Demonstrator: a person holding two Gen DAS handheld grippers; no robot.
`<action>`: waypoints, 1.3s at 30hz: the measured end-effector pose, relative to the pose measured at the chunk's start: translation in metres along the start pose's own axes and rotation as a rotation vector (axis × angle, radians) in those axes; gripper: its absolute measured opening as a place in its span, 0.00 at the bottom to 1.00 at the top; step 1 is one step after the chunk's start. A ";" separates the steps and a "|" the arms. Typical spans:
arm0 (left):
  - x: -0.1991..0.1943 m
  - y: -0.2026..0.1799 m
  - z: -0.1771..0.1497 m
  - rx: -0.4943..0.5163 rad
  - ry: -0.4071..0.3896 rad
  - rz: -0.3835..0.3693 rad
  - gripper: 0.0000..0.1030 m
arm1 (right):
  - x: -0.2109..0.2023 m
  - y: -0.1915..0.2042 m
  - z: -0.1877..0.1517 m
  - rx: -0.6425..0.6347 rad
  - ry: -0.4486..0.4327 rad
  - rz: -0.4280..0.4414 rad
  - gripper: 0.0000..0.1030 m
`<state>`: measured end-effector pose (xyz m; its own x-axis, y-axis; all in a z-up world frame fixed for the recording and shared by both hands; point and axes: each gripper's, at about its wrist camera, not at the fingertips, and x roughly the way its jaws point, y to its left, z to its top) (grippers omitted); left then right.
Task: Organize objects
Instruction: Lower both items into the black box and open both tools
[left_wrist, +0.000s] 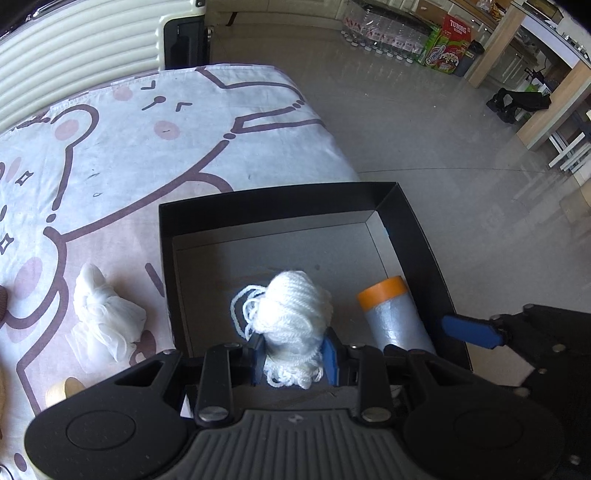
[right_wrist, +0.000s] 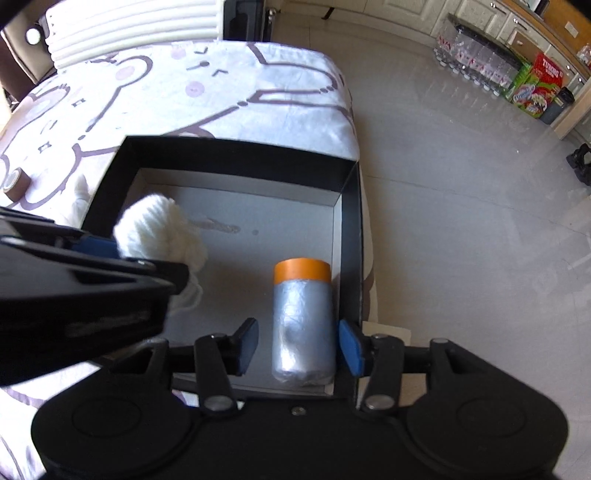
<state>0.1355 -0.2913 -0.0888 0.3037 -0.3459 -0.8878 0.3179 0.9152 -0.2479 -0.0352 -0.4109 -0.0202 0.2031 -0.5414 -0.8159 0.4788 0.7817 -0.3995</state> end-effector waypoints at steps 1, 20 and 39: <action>0.001 -0.001 0.000 -0.001 0.004 -0.002 0.32 | -0.005 -0.002 0.000 0.006 -0.005 0.004 0.47; 0.034 -0.021 -0.005 -0.005 0.080 -0.068 0.32 | -0.030 -0.064 0.004 0.366 -0.152 0.094 0.13; 0.050 -0.017 -0.011 0.077 0.147 -0.221 0.42 | 0.016 -0.041 0.033 0.342 -0.115 0.150 0.10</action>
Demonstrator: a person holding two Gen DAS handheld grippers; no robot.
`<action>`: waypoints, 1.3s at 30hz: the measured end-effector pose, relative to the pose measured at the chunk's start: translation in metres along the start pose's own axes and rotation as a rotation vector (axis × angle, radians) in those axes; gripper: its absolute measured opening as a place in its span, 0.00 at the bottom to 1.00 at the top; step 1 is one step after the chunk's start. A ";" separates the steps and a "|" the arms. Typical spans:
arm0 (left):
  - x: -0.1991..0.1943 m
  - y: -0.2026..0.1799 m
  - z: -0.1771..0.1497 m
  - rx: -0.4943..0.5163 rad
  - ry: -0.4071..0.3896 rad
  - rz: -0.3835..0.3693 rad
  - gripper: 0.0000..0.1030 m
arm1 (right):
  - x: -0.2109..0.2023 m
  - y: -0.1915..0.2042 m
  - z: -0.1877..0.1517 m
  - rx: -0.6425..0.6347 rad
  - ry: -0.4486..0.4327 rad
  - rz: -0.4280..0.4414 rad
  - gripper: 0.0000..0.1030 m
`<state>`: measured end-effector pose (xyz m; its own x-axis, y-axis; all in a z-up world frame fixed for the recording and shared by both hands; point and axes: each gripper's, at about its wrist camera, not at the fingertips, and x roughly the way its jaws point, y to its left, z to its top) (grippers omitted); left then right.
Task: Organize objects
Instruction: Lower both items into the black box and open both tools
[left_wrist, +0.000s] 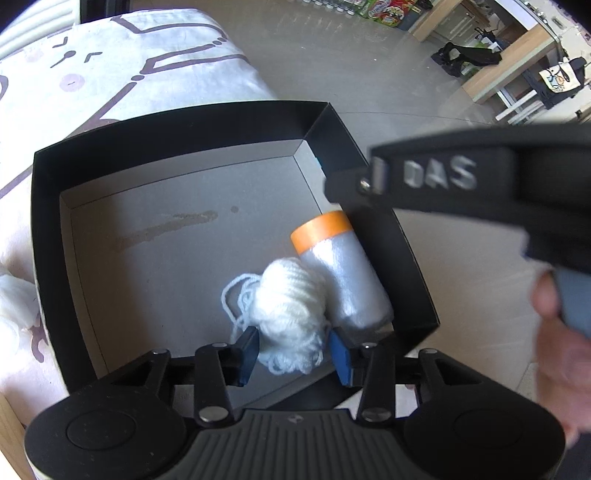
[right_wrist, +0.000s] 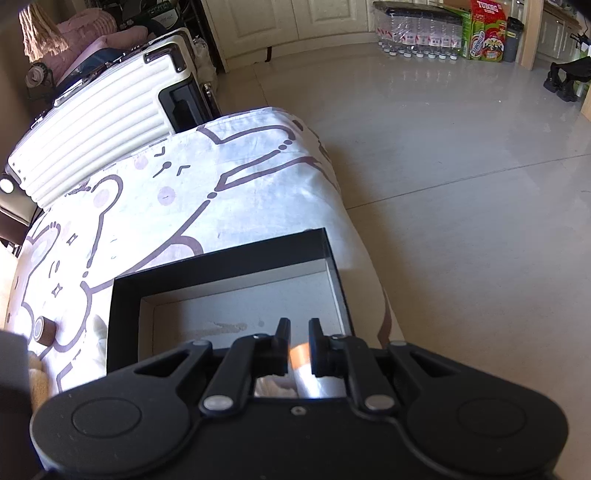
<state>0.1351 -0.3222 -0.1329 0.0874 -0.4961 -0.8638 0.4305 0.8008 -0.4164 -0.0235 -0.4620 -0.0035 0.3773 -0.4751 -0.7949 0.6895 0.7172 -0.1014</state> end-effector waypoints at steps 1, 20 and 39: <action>-0.001 0.001 -0.001 0.003 0.001 -0.007 0.42 | 0.003 0.000 0.001 0.006 0.002 0.000 0.10; 0.004 -0.002 0.002 0.011 0.010 -0.041 0.23 | 0.027 0.006 -0.004 -0.058 0.059 -0.022 0.10; -0.003 -0.003 -0.004 0.023 -0.012 0.032 0.40 | 0.008 0.011 -0.004 -0.086 0.022 0.003 0.12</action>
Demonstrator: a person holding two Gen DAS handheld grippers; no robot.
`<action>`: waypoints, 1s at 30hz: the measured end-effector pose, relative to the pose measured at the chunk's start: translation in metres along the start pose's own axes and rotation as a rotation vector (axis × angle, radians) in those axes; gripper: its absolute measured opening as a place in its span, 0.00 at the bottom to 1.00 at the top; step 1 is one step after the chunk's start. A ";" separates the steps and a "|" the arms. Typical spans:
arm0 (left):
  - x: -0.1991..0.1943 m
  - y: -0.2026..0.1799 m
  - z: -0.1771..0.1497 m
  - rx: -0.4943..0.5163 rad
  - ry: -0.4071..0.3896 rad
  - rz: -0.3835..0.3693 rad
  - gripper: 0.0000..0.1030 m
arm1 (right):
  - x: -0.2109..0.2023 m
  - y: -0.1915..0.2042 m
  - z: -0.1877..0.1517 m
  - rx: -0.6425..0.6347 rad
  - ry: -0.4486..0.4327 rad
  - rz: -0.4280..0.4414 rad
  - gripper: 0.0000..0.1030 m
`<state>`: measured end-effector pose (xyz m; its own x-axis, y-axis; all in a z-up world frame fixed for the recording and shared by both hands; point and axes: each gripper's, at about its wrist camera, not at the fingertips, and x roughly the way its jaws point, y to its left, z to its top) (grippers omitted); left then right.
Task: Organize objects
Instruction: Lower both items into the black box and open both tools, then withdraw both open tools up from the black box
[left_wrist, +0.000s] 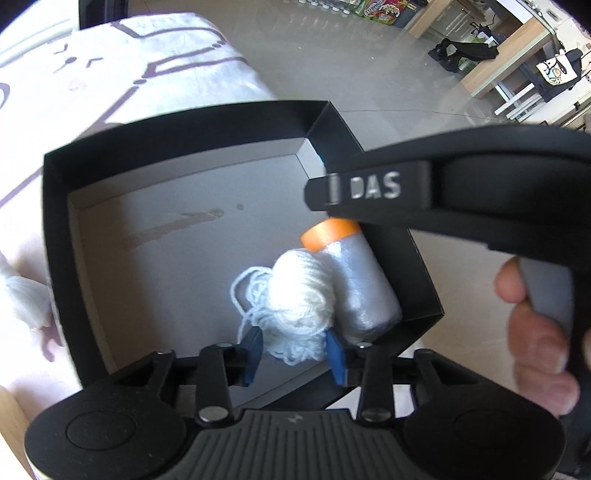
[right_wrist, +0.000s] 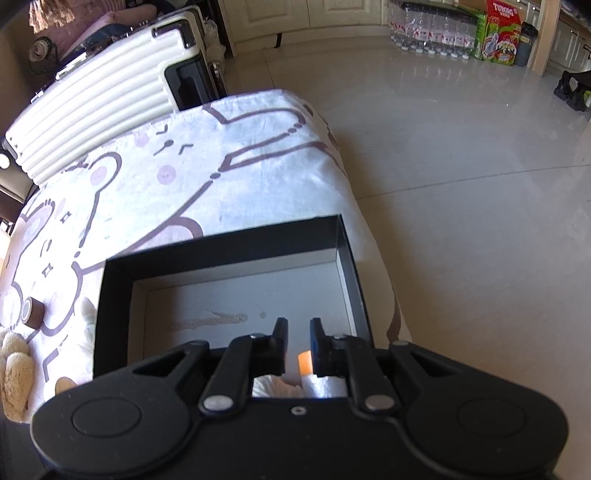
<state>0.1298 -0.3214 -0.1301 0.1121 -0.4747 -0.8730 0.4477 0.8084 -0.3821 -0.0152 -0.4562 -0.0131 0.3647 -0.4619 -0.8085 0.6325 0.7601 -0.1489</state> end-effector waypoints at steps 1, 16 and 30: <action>-0.002 0.000 0.000 -0.003 -0.004 0.005 0.42 | -0.003 0.000 0.000 -0.002 -0.004 0.000 0.12; -0.062 -0.004 -0.013 -0.014 -0.128 0.112 0.47 | -0.055 -0.004 -0.015 -0.014 -0.071 -0.013 0.18; -0.116 -0.008 -0.037 -0.027 -0.231 0.175 0.47 | -0.106 0.000 -0.039 -0.048 -0.133 -0.022 0.18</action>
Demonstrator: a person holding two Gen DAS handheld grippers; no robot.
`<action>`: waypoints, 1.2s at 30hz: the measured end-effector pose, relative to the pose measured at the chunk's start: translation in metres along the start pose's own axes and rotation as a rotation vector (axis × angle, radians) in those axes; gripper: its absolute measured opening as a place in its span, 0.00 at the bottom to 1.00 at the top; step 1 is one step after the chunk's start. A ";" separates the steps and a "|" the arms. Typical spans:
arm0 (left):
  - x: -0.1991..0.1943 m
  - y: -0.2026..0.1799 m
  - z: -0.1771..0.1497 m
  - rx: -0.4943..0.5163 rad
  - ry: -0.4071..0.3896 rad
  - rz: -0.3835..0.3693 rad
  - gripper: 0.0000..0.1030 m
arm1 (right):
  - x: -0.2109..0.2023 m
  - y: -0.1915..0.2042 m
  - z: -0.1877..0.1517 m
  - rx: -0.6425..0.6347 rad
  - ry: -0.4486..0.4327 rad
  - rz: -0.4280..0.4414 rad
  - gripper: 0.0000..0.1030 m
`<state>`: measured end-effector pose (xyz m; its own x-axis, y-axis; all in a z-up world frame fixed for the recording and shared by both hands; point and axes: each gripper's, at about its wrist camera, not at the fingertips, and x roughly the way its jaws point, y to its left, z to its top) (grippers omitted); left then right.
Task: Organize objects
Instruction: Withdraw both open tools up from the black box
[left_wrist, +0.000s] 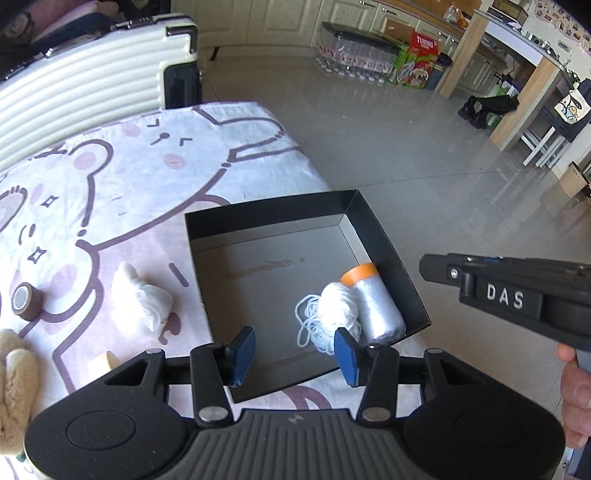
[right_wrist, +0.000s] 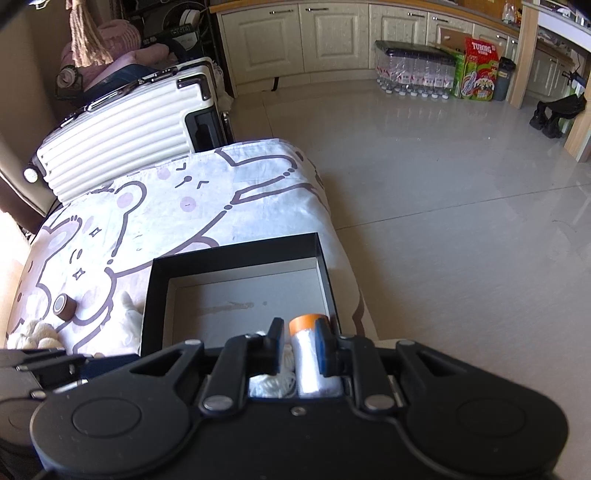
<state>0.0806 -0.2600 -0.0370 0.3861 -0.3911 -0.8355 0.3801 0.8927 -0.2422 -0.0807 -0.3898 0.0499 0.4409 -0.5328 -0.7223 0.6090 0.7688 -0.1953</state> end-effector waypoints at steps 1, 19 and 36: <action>-0.004 0.000 -0.001 -0.002 -0.006 0.002 0.47 | -0.004 0.001 -0.002 -0.002 -0.004 -0.001 0.18; -0.052 0.001 -0.012 -0.017 -0.094 0.078 0.48 | -0.042 0.002 -0.025 -0.072 -0.063 -0.079 0.36; -0.069 0.009 -0.015 -0.025 -0.156 0.131 0.76 | -0.056 0.001 -0.034 -0.112 -0.110 -0.123 0.77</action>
<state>0.0446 -0.2220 0.0106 0.5572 -0.2993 -0.7746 0.2980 0.9427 -0.1498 -0.1273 -0.3475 0.0673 0.4409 -0.6554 -0.6133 0.5880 0.7271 -0.3543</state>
